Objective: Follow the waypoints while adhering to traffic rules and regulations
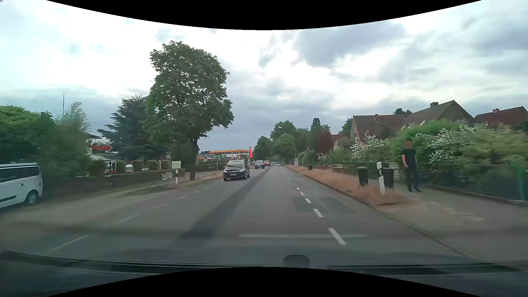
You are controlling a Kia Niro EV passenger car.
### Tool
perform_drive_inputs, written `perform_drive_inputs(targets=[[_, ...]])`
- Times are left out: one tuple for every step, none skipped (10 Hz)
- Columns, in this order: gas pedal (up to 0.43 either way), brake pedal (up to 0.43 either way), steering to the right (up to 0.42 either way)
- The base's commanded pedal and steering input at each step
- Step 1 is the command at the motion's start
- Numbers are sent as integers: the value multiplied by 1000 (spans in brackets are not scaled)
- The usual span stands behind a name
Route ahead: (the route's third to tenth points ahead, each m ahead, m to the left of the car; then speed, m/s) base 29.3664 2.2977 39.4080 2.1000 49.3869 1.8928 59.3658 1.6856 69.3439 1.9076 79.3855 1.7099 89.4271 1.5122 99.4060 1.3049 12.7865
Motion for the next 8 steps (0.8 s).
perform_drive_inputs(targets=[[130,0,0],[130,0,-2],[130,0,-3],[118,0,-4],[98,0,-4],[98,0,-6],[87,0,-6],[79,0,-6]])
